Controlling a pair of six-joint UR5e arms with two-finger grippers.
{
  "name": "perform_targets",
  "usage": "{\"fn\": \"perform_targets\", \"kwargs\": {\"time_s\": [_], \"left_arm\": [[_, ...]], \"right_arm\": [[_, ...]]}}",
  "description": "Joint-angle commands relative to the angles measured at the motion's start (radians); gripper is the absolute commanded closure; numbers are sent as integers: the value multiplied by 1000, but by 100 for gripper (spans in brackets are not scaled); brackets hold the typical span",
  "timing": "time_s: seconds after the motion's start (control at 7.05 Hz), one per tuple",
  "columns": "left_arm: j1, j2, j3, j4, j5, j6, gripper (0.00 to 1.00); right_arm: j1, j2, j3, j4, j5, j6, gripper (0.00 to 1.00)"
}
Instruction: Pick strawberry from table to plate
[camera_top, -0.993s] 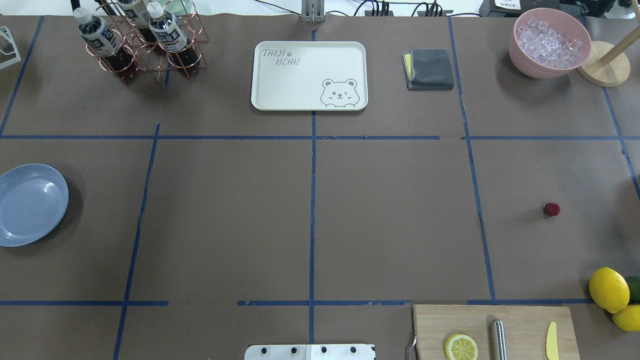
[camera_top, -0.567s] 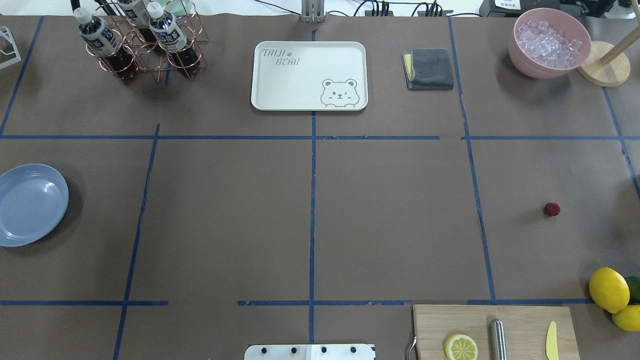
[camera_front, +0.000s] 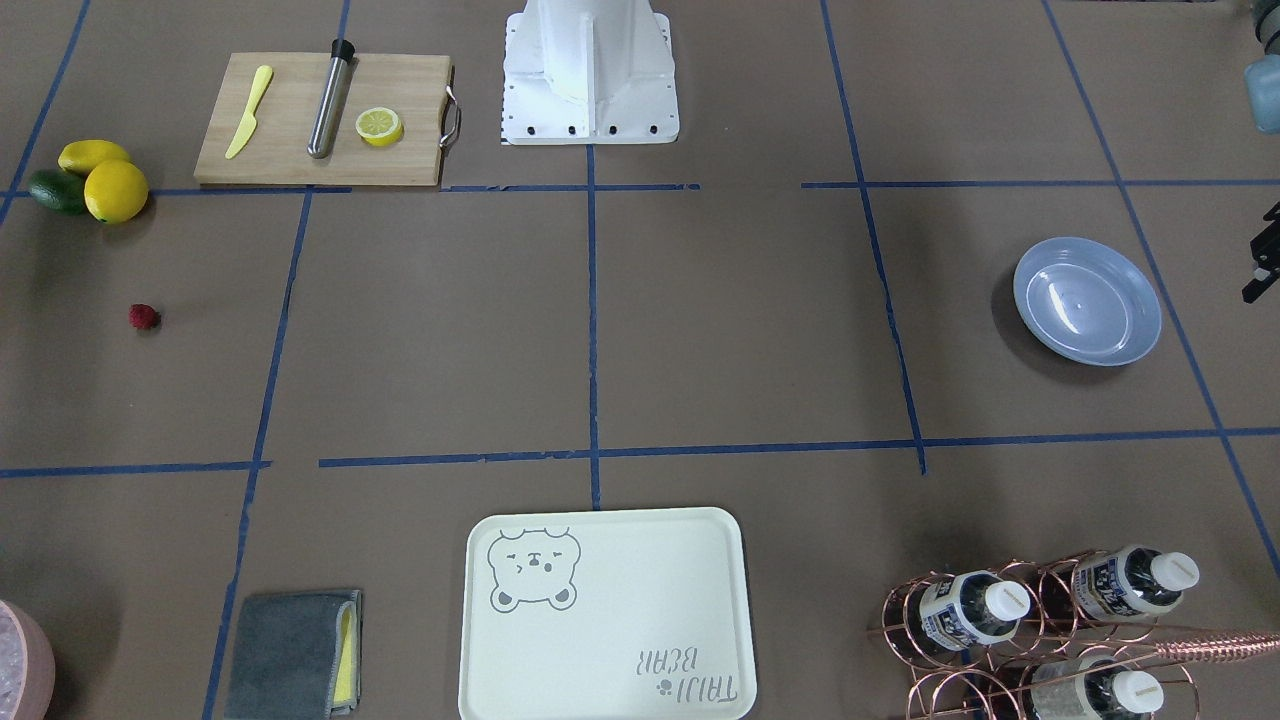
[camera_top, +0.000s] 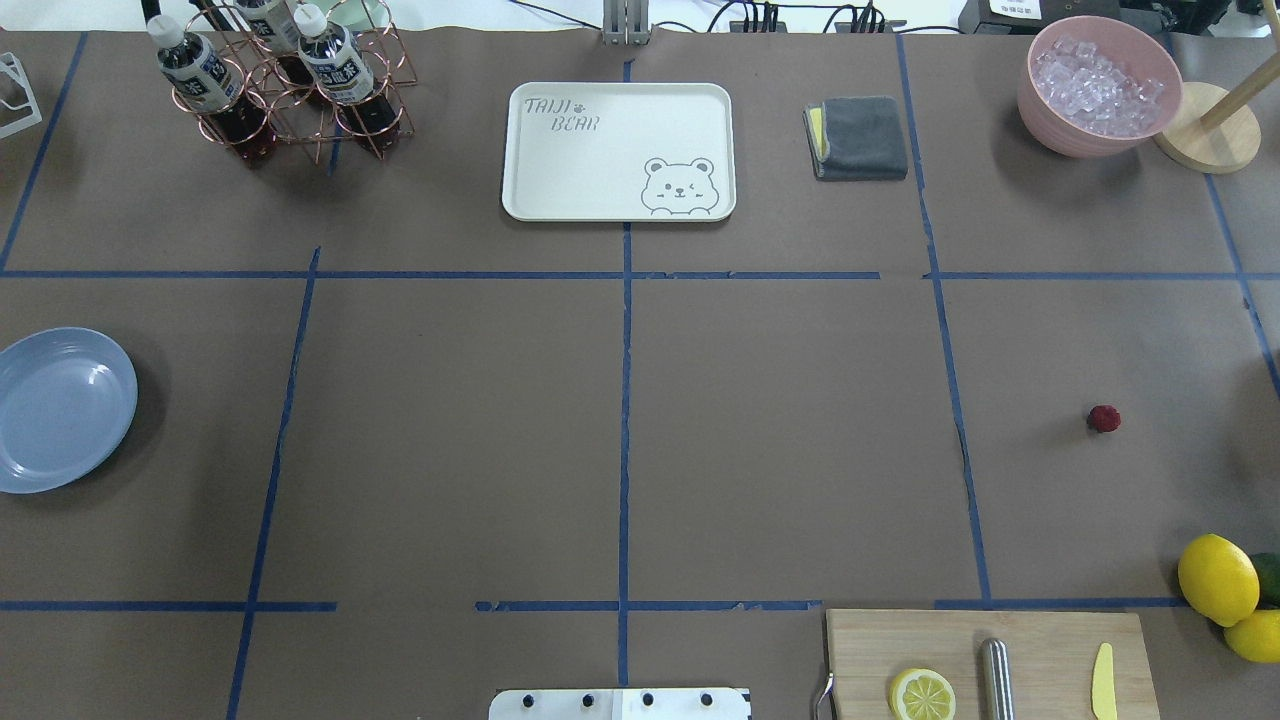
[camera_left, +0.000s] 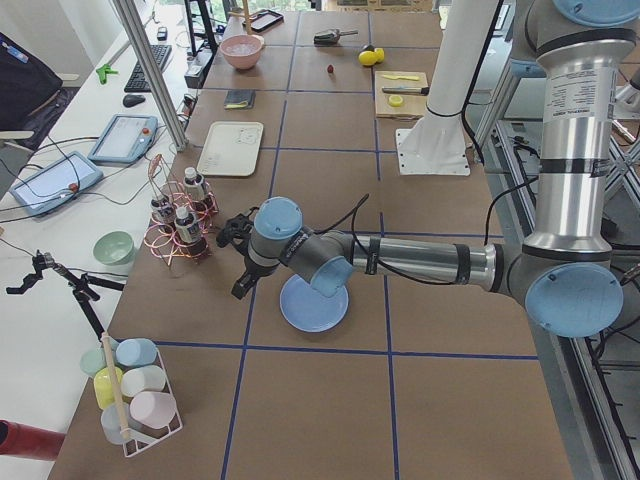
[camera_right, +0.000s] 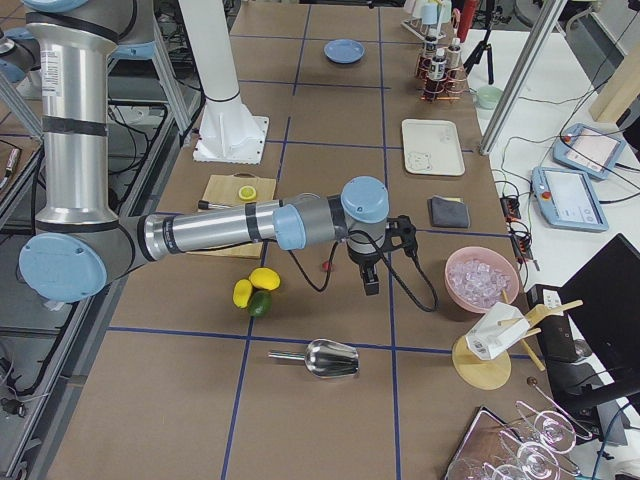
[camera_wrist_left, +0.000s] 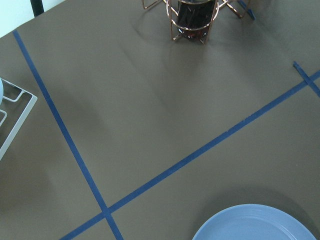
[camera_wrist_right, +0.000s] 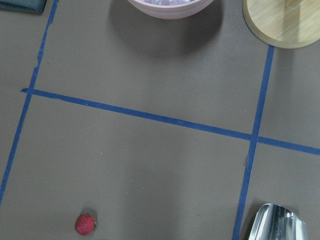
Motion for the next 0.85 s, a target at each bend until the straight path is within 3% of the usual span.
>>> {"fn": "perform_targets", "kwargs": {"time_s": [0.0, 0.28, 0.43, 0.71], "left_arm": [[11, 44, 31, -49, 81, -136, 1], [95, 76, 146, -267, 97, -345, 18], [164, 96, 206, -419, 114, -450, 20], [287, 107, 226, -502, 187, -579, 24]], "right_arm": [[0, -18, -6, 32, -3, -1, 0], [0, -20, -6, 33, -3, -1, 0], [0, -20, -6, 33, -3, 1, 0], [0, -20, -6, 32, -4, 1, 0]]}}
